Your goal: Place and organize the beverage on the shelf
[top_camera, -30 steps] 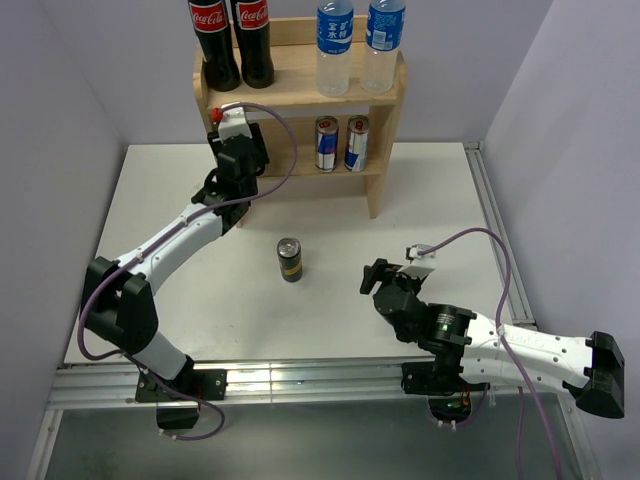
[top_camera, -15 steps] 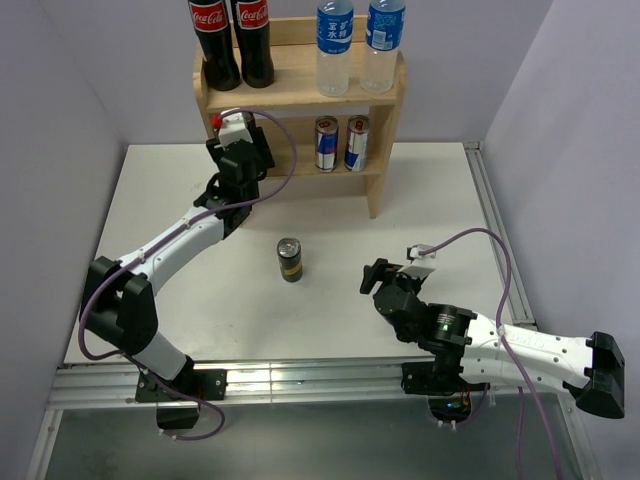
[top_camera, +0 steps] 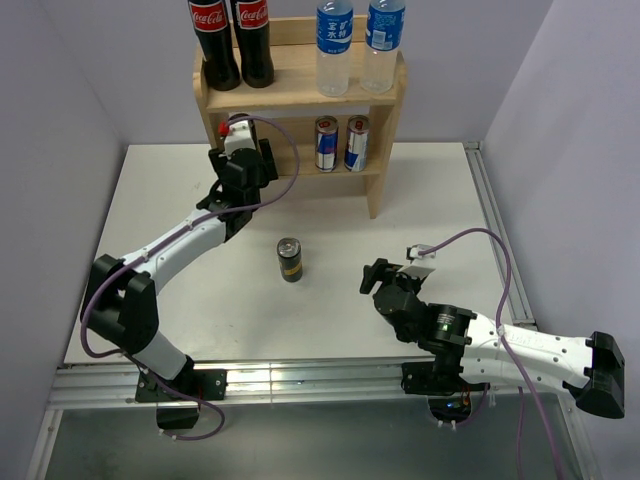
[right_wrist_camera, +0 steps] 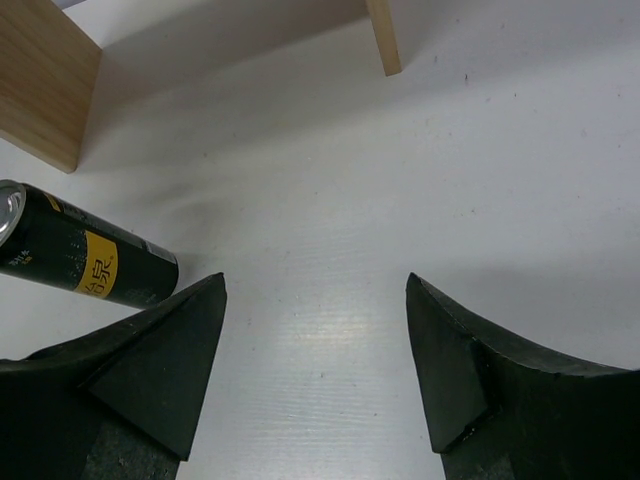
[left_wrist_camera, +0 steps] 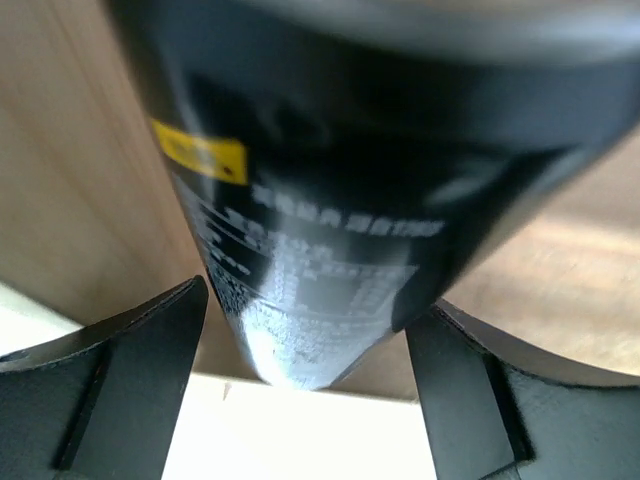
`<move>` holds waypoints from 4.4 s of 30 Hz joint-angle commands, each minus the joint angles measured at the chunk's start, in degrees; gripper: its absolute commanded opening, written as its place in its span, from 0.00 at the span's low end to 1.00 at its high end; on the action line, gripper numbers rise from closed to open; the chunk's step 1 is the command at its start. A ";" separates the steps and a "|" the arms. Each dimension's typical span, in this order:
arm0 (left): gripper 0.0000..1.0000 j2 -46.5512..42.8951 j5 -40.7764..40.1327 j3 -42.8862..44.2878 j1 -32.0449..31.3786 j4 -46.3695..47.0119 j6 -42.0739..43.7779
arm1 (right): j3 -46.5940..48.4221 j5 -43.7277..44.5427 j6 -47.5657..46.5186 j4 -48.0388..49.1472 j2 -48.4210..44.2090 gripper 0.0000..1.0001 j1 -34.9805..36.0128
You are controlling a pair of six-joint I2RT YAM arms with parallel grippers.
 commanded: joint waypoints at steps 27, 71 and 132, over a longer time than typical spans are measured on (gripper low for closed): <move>0.92 -31.84 -10.60 -25.75 -30.51 -20.44 -19.59 | -0.84 1.67 1.13 1.82 0.91 0.80 -0.37; 0.00 -6.53 -15.17 -15.97 -24.65 8.24 -1.59 | -1.90 2.02 0.96 3.49 0.47 0.80 -0.63; 0.95 4.63 -1.11 12.54 -7.42 -0.56 3.70 | -1.98 3.08 1.14 2.52 -0.06 0.81 -1.07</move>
